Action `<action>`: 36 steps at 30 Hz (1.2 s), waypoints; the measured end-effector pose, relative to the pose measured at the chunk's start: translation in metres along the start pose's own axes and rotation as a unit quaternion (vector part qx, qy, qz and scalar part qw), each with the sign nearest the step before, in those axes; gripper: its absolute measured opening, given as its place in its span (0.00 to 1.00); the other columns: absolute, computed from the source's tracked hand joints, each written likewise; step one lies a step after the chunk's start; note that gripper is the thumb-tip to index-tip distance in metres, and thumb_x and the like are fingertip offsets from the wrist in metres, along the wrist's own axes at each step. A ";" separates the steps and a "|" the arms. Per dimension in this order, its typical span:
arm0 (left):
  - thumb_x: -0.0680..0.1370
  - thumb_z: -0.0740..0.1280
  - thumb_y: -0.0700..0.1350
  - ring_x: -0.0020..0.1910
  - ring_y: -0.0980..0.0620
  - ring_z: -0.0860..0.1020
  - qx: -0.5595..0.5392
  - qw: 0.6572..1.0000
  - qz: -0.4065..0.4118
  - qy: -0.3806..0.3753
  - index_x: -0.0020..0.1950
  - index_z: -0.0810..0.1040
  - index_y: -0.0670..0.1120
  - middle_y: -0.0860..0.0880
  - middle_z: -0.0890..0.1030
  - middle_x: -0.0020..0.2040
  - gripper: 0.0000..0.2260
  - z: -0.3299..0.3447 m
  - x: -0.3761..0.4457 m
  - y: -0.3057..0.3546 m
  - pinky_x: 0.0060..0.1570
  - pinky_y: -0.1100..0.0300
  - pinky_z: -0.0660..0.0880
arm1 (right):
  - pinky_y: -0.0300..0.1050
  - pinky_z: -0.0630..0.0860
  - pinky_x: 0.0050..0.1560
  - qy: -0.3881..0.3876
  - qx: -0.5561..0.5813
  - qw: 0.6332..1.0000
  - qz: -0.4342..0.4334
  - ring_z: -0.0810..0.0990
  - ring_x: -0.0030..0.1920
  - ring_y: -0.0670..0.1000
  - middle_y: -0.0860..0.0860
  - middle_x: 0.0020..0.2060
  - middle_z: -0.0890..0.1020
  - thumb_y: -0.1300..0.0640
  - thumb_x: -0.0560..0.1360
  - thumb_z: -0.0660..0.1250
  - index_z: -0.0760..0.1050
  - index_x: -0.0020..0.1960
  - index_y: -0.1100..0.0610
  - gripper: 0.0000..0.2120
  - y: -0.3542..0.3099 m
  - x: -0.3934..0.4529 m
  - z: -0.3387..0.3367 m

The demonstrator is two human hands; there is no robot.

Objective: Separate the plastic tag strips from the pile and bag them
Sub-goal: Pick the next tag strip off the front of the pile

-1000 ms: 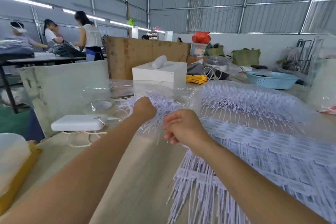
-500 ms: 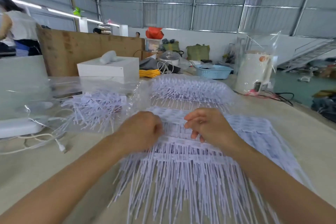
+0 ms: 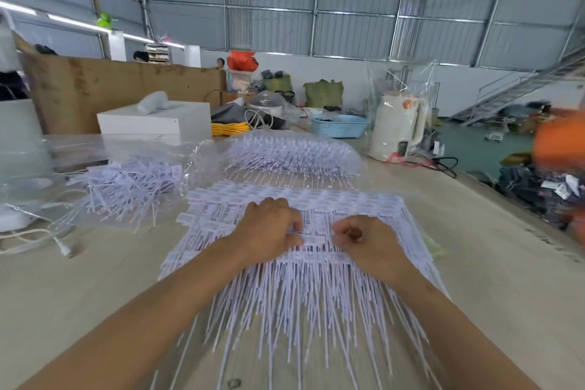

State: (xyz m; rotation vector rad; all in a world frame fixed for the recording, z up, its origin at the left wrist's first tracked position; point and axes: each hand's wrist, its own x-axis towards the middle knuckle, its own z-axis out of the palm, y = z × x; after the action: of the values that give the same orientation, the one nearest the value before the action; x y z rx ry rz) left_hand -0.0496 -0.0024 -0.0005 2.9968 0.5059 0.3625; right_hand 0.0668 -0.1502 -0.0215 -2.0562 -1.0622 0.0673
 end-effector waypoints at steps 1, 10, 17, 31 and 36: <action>0.77 0.65 0.55 0.60 0.48 0.70 0.011 1.000 -0.003 0.003 0.59 0.75 0.52 0.49 0.74 0.59 0.13 0.000 0.001 0.002 0.60 0.50 0.65 | 0.30 0.68 0.44 -0.007 -0.006 1.000 -0.008 0.78 0.47 0.53 0.56 0.49 0.81 0.64 0.76 0.66 0.79 0.53 0.63 0.08 0.000 0.000 0.001; 0.78 0.62 0.57 0.58 0.46 0.67 0.020 0.996 -0.048 -0.078 0.54 0.76 0.47 0.46 0.73 0.56 0.15 0.001 0.002 0.005 0.59 0.47 0.63 | 0.45 0.70 0.56 -0.030 -0.171 0.981 -0.084 0.73 0.56 0.55 0.56 0.53 0.75 0.49 0.73 0.69 0.78 0.59 0.53 0.17 -0.003 0.004 0.020; 0.78 0.65 0.53 0.35 0.56 0.72 -0.099 0.993 -0.002 -0.071 0.40 0.67 0.54 0.53 0.76 0.39 0.09 -0.030 0.007 0.019 0.35 0.59 0.67 | 0.33 0.67 0.29 -0.031 0.146 0.989 0.000 0.72 0.29 0.44 0.46 0.29 0.75 0.63 0.69 0.74 0.78 0.39 0.59 0.05 -0.014 0.001 -0.013; 0.75 0.66 0.57 0.23 0.61 0.73 -0.235 0.972 0.000 -0.013 0.32 0.78 0.48 0.54 0.79 0.26 0.17 -0.030 0.016 0.029 0.33 0.64 0.70 | 0.35 0.74 0.26 -0.032 0.468 0.877 0.101 0.78 0.25 0.49 0.57 0.28 0.80 0.70 0.74 0.64 0.77 0.42 0.66 0.04 -0.018 -0.003 -0.034; 0.78 0.66 0.50 0.24 0.57 0.70 -0.271 0.962 0.022 -0.017 0.33 0.77 0.40 0.53 0.75 0.24 0.18 -0.032 0.014 0.030 0.29 0.67 0.67 | 0.35 0.68 0.21 -0.070 0.409 0.904 0.100 0.74 0.23 0.46 0.54 0.28 0.78 0.64 0.76 0.65 0.78 0.41 0.64 0.06 -0.017 -0.004 -0.024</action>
State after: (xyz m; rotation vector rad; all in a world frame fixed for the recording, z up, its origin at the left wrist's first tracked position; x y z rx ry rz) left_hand -0.0356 -0.0245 0.0371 2.4794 0.2766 0.3780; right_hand 0.0620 -0.1626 0.0046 -1.3814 -0.7143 0.6618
